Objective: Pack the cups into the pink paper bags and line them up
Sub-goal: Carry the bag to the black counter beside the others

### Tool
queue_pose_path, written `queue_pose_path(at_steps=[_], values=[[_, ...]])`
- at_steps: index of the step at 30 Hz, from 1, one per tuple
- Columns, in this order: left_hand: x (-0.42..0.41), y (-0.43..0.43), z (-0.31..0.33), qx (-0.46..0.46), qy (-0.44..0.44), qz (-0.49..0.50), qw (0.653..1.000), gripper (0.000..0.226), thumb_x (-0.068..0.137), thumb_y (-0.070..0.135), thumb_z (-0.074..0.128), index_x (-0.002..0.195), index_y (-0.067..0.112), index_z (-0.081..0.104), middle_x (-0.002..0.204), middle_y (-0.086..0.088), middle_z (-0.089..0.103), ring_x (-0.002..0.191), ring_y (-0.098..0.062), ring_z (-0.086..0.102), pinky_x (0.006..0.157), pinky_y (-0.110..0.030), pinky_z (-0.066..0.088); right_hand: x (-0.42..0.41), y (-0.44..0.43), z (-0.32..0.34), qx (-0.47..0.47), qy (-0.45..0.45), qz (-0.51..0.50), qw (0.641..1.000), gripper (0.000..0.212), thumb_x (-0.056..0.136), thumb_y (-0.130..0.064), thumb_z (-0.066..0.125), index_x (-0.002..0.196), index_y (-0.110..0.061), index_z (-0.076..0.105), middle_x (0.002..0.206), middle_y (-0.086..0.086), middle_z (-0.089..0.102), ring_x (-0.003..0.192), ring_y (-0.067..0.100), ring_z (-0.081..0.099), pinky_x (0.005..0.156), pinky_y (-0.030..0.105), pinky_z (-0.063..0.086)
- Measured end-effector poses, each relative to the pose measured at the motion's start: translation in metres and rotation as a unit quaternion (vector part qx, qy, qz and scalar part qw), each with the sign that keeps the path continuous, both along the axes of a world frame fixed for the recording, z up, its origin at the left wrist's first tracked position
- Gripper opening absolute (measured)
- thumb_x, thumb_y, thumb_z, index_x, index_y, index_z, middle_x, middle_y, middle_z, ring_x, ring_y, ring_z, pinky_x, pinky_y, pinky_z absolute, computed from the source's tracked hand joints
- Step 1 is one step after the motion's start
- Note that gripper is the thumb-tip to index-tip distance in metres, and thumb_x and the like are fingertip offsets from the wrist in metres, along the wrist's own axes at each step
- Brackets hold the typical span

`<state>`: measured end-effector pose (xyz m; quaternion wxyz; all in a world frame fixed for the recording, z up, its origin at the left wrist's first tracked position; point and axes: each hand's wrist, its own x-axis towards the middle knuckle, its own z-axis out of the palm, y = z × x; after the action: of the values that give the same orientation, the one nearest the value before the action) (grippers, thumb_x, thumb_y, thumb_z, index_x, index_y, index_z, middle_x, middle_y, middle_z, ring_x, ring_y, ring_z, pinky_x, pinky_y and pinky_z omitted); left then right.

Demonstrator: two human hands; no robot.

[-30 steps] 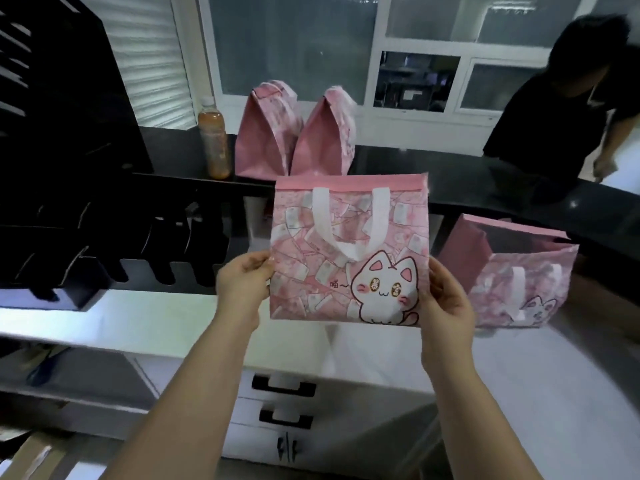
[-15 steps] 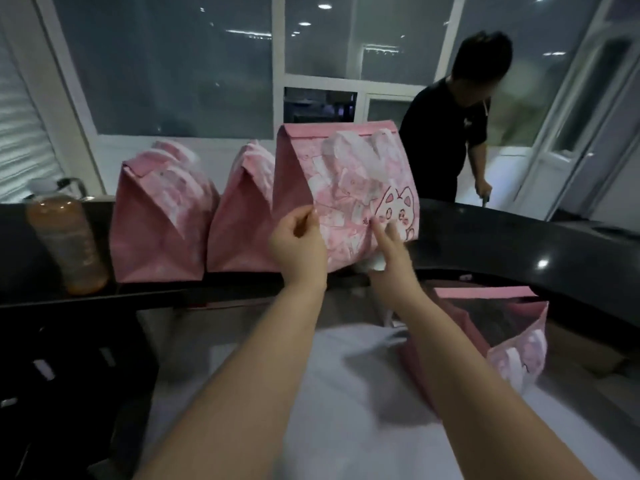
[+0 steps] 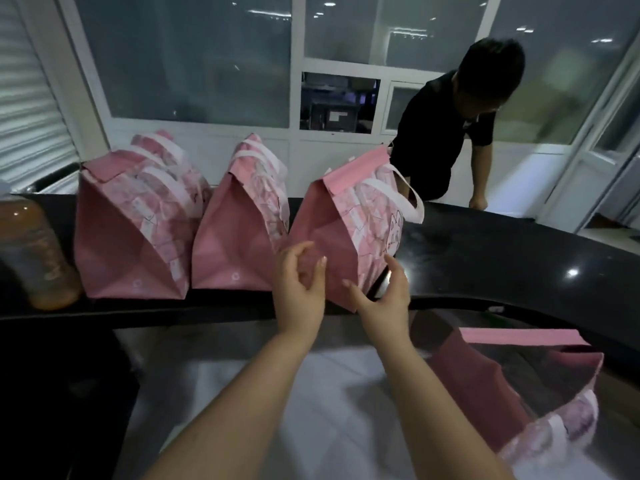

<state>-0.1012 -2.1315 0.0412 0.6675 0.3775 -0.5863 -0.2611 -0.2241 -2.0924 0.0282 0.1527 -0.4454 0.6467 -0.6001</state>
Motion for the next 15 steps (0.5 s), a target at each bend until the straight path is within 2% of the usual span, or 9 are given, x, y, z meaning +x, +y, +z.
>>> queue_pose_path(at_steps=[2, 4, 6, 8, 11, 15], values=[[0.004, -0.012, 0.009, -0.023, -0.008, 0.015, 1.000, 0.039, 0.092, 0.018, 0.064, 0.124, 0.036, 0.051, 0.124, 0.016, 0.055, 0.116, -0.014, 0.057, 0.098, -0.029, 0.046, 0.012, -0.003, 0.010, -0.050, -0.024, 0.020, 0.998, 0.082, 0.068, -0.047, 0.077, 0.139, -0.032, 0.039, 0.140, -0.008, 0.041, 0.135, 0.018, 0.035, 0.109, 0.041, 0.037], [0.002, -0.021, 0.019, -0.021, -0.031, 0.024, 0.999, 0.049, 0.091, 0.013, 0.064, 0.136, 0.020, 0.046, 0.137, 0.002, 0.052, 0.129, -0.017, 0.049, 0.107, -0.037, 0.042, 0.020, -0.013, 0.024, -0.083, -0.037, 0.019, 0.996, 0.076, 0.069, -0.045, 0.076, 0.136, -0.030, 0.041, 0.135, -0.008, 0.043, 0.133, 0.019, 0.038, 0.108, 0.044, 0.039], [-0.003, -0.029, 0.029, 0.004, -0.061, 0.034, 0.998, 0.063, 0.088, 0.012, 0.066, 0.144, 0.014, 0.039, 0.144, -0.005, 0.046, 0.135, -0.019, 0.042, 0.110, -0.040, 0.039, 0.022, -0.024, 0.038, -0.101, -0.032, 0.005, 0.994, 0.073, 0.071, -0.043, 0.074, 0.135, -0.024, 0.043, 0.131, -0.009, 0.043, 0.131, 0.018, 0.038, 0.108, 0.045, 0.039], [-0.006, -0.035, 0.034, 0.046, -0.090, 0.041, 0.994, 0.077, 0.083, 0.015, 0.072, 0.148, 0.016, 0.032, 0.147, -0.004, 0.043, 0.136, -0.020, 0.040, 0.110, -0.042, 0.038, 0.020, -0.032, 0.047, -0.098, -0.018, -0.004, 0.995, 0.071, 0.071, -0.045, 0.070, 0.133, -0.022, 0.044, 0.128, -0.009, 0.043, 0.127, 0.018, 0.038, 0.107, 0.044, 0.038], [-0.008, -0.037, 0.035, 0.079, -0.101, 0.026, 0.991, 0.082, 0.077, 0.028, 0.077, 0.146, 0.028, 0.032, 0.136, 0.007, 0.051, 0.126, -0.017, 0.050, 0.102, -0.044, 0.046, 0.009, -0.036, 0.048, -0.098, -0.020, 0.000, 0.995, 0.066, 0.069, -0.047, 0.070, 0.127, -0.026, 0.048, 0.121, -0.010, 0.044, 0.120, 0.019, 0.044, 0.101, 0.042, 0.044], [-0.013, -0.037, 0.039, 0.020, -0.114, 0.028, 0.993, 0.061, 0.071, 0.030, 0.079, 0.127, 0.027, 0.052, 0.109, 0.009, 0.061, 0.098, -0.016, 0.061, 0.085, -0.044, 0.053, -0.011, -0.041, 0.049, -0.074, -0.004, 0.016, 0.997, 0.056, 0.069, -0.038, 0.076, 0.118, -0.035, 0.047, 0.115, -0.015, 0.046, 0.116, 0.017, 0.048, 0.094, 0.040, 0.049]])
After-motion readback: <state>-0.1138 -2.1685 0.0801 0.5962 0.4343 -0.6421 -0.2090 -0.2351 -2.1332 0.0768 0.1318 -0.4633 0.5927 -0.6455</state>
